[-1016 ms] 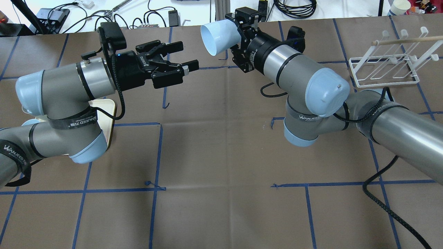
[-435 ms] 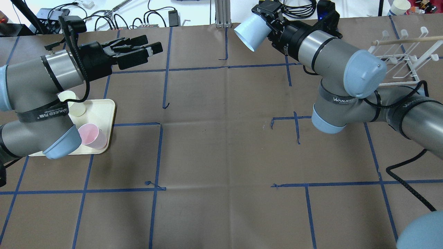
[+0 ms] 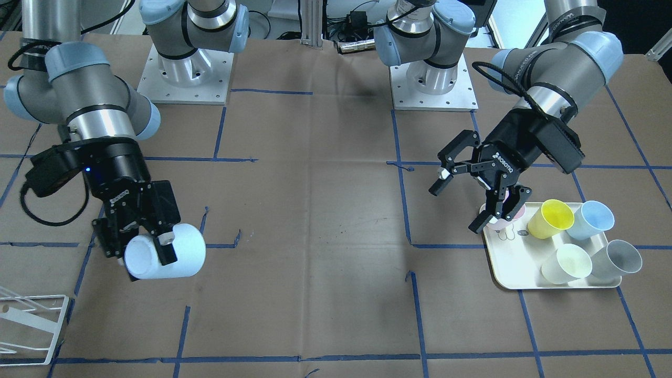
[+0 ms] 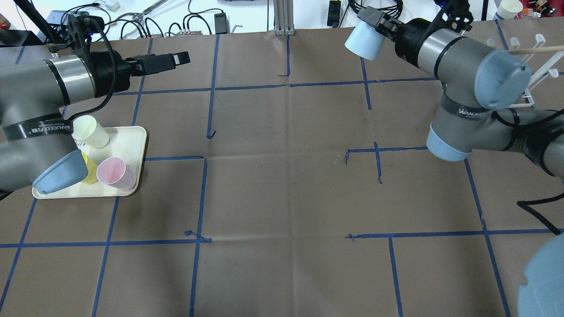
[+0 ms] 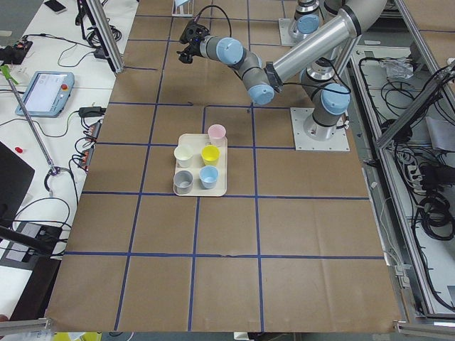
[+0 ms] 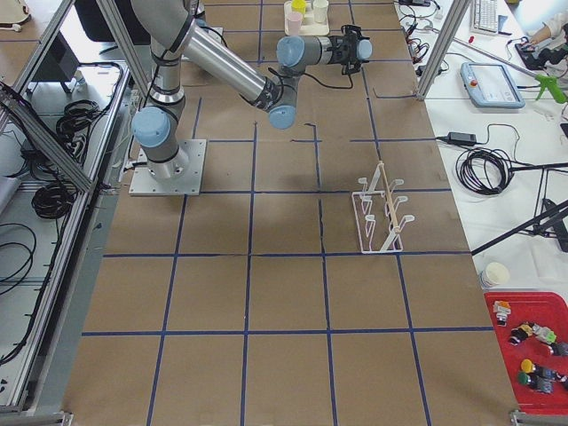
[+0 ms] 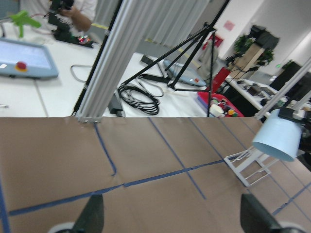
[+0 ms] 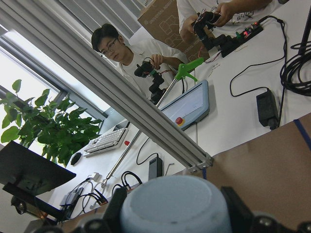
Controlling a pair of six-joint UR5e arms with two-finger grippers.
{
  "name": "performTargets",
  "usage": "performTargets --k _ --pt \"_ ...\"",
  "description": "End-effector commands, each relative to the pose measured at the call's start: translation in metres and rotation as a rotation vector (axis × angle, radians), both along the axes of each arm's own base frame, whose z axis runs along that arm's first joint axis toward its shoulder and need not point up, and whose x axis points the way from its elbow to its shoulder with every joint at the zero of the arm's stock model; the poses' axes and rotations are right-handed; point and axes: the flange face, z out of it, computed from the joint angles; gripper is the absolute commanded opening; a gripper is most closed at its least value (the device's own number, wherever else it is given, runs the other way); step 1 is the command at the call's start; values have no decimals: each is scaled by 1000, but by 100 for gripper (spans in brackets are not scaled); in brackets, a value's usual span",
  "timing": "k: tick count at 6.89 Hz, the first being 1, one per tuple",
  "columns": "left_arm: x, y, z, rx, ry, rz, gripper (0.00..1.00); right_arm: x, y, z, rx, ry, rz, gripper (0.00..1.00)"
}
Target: Transfer IKEA cup to right arm and place on rack
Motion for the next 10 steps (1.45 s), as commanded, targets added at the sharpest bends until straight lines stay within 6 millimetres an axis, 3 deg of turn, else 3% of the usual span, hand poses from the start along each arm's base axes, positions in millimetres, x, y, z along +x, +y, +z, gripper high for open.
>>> performTargets --k 1,3,4,5,7,8,10 --pt "20 -1 -3 197 -180 161 99 -85 -20 4 -84 364 23 11" --pt "29 3 4 406 -263 248 100 -152 -32 26 -128 449 -57 10" --pt "30 1 16 496 -299 270 99 -184 -42 20 -101 441 -90 10" --pt "13 -6 34 572 -299 299 99 -201 -52 10 -107 487 -79 9" --pt "-35 -20 56 649 -465 293 99 -236 -79 -3 -149 605 -62 9" --pt "-42 -25 67 708 -474 302 99 -243 -89 -8 -162 611 -65 9" --pt "-43 -28 98 819 -479 285 99 -249 -67 -16 -262 671 -120 9"
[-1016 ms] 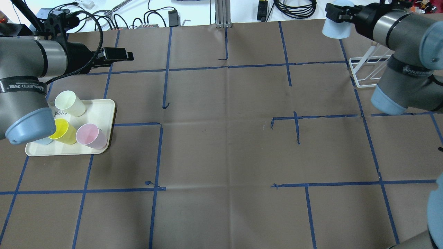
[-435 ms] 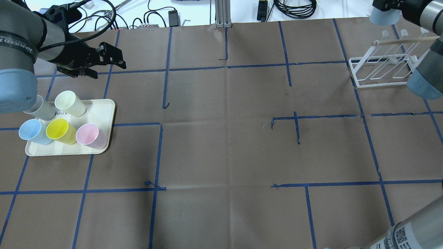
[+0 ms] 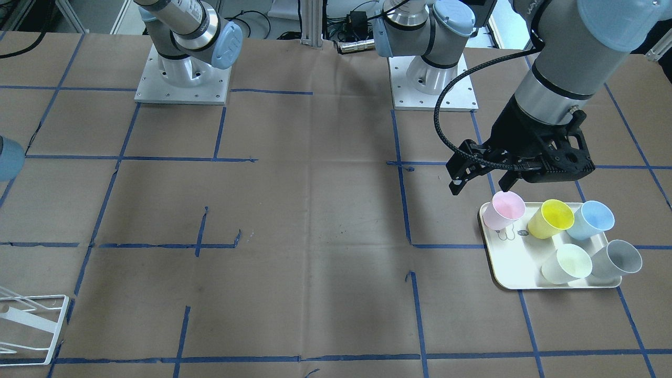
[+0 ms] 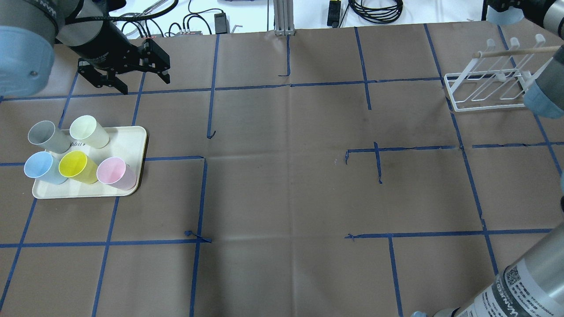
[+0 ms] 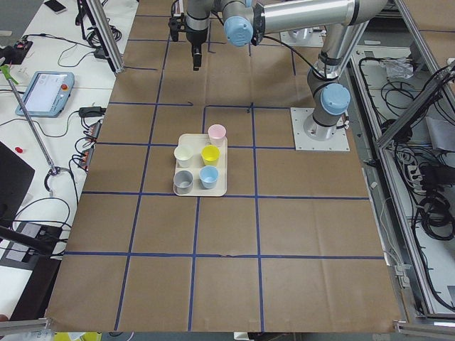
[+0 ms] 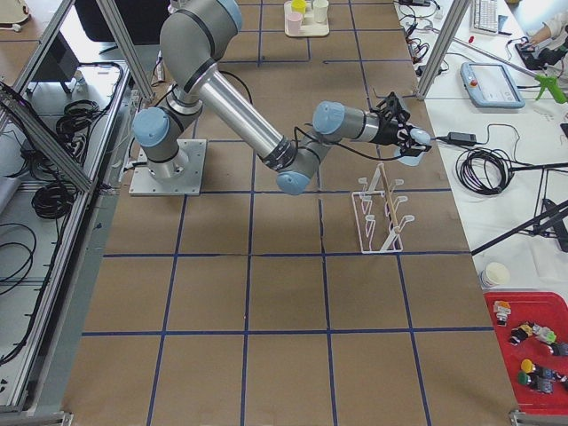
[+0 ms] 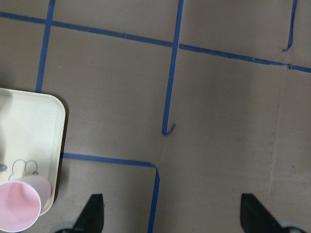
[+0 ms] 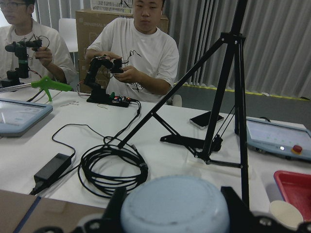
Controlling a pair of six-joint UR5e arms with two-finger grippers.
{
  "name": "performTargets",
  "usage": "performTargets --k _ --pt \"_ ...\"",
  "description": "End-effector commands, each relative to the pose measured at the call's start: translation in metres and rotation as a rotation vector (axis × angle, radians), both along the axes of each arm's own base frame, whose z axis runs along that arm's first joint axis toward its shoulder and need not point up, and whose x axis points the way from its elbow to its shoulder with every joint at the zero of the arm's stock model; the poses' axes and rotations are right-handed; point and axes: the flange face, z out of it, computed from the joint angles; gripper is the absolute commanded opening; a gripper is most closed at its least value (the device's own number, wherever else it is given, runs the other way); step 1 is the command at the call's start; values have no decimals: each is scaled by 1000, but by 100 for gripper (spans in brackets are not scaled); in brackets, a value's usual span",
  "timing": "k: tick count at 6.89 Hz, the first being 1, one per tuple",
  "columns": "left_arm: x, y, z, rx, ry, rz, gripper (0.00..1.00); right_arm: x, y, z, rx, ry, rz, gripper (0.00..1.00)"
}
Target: Transfer IKEA cup to right arm and place on rack
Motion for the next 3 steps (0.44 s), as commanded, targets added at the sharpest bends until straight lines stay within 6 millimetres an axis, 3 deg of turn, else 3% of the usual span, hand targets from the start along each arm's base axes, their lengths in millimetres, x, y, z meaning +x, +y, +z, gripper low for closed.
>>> performTargets --k 1,2,3 --pt "-1 8 24 113 -60 7 99 -22 19 -12 -98 52 -45 9" --pt "-15 19 24 123 -96 -21 98 -26 19 -8 -108 54 -53 8" --pt "-30 25 22 126 -102 -34 98 -26 19 -17 -91 12 -63 7"
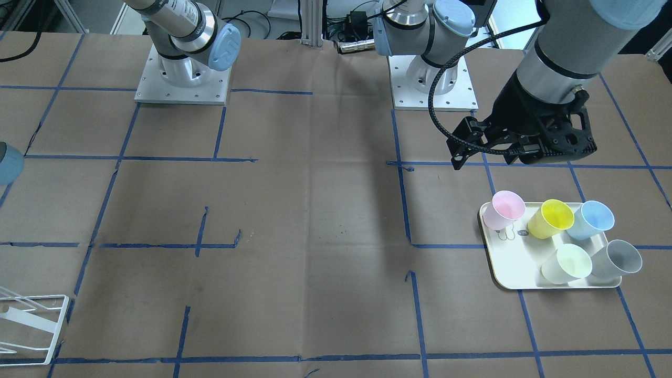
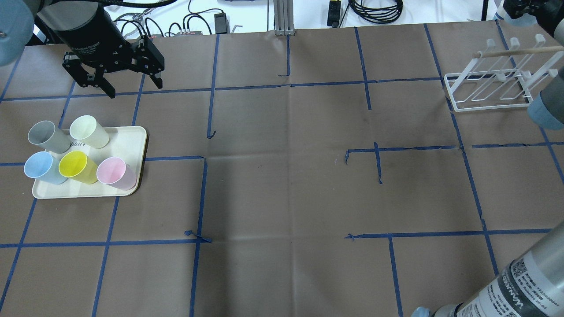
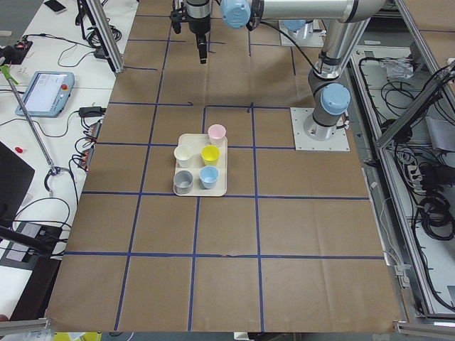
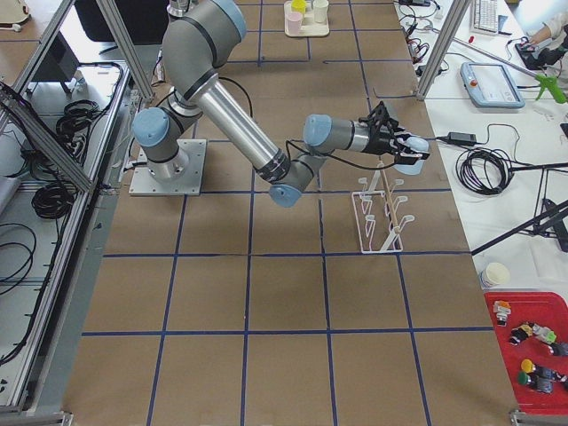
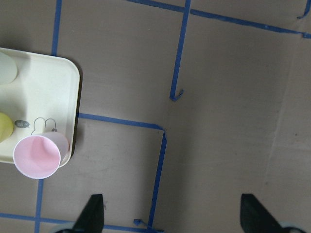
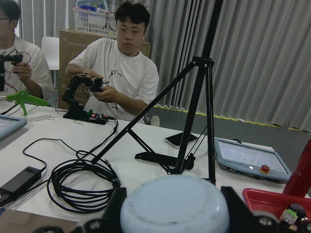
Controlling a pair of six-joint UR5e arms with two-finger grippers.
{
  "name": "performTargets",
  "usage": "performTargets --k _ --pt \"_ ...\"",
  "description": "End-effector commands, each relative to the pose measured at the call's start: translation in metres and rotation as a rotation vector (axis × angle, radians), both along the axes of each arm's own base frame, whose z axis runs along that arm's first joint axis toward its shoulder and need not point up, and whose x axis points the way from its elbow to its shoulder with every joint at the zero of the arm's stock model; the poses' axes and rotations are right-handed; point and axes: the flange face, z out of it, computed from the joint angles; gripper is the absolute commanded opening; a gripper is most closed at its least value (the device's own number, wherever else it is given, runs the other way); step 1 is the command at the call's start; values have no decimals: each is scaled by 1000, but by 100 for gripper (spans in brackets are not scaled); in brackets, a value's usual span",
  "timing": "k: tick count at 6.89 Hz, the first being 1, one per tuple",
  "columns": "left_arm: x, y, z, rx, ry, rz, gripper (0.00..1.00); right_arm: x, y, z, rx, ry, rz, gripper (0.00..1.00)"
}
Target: Transfer IKEA cup to right arm and place on rack
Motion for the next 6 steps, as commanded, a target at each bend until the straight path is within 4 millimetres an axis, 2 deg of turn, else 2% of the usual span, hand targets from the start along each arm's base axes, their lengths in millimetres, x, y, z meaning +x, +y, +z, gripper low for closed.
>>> performTargets --k 1,4,6 --pt "-21 11 -1 14 -21 -17 98 -5 -3 -19 15 -84 -22 7" --pt "-22 31 -8 18 -14 -41 97 -1 -5 -43 -38 -116 26 7" --pt "-20 31 -8 -17 -18 -70 97 0 -5 -48 -49 -119 26 7"
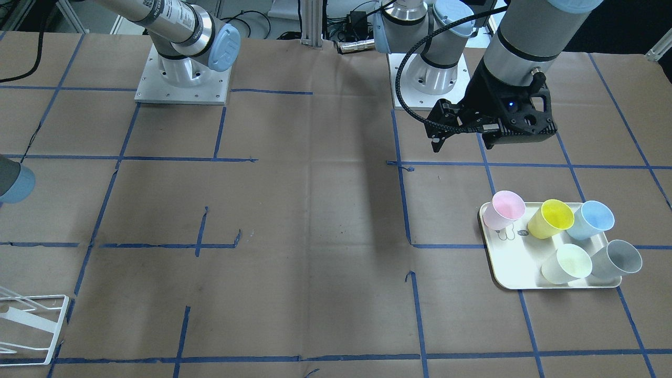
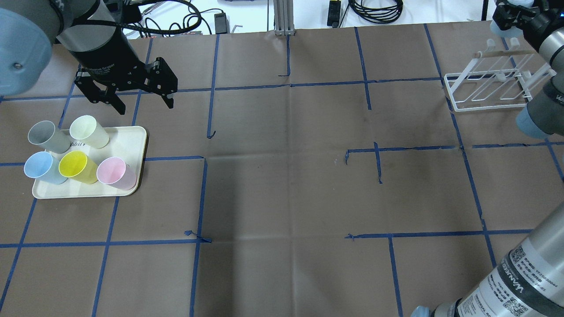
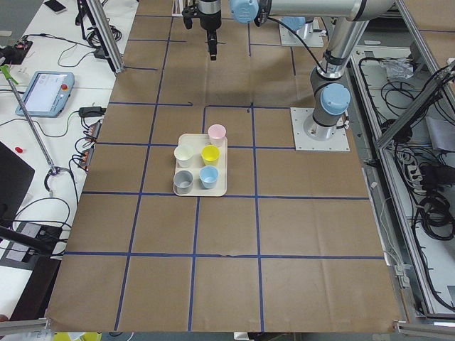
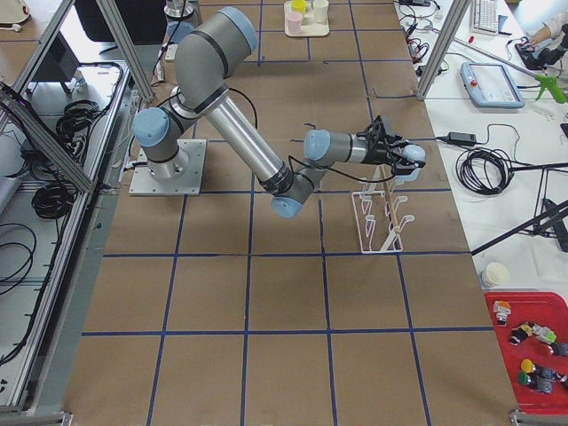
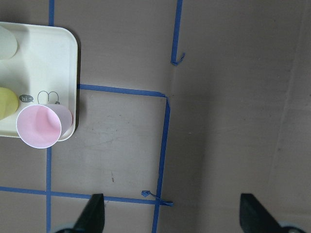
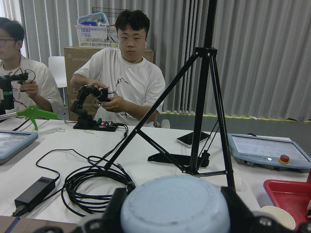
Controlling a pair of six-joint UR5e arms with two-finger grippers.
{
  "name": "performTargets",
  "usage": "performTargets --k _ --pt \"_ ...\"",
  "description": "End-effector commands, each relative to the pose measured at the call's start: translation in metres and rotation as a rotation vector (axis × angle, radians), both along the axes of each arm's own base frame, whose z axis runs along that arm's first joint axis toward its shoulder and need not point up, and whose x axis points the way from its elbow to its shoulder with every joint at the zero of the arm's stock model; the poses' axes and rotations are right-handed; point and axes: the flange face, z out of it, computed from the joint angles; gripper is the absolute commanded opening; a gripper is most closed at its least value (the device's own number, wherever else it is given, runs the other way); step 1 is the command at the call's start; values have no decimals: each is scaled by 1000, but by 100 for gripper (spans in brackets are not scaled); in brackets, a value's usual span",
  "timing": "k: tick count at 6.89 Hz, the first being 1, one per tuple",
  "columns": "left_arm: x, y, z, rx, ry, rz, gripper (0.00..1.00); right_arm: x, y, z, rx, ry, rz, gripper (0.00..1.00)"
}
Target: Transfer IKEA cup to right arm and place on rack
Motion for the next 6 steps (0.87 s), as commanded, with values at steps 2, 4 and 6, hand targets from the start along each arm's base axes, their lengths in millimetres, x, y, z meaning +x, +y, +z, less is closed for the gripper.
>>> performTargets --k 2,4,6 --pt "1 1 4 -36 -1 -10 98 0 -2 -20 16 -20 2 7" --pt "1 0 5 -41 -1 -10 99 -2 -5 -32 22 -23 2 7" --pt "2 0 5 -41 -1 -8 99 -2 -6 -44 34 -32 4 7"
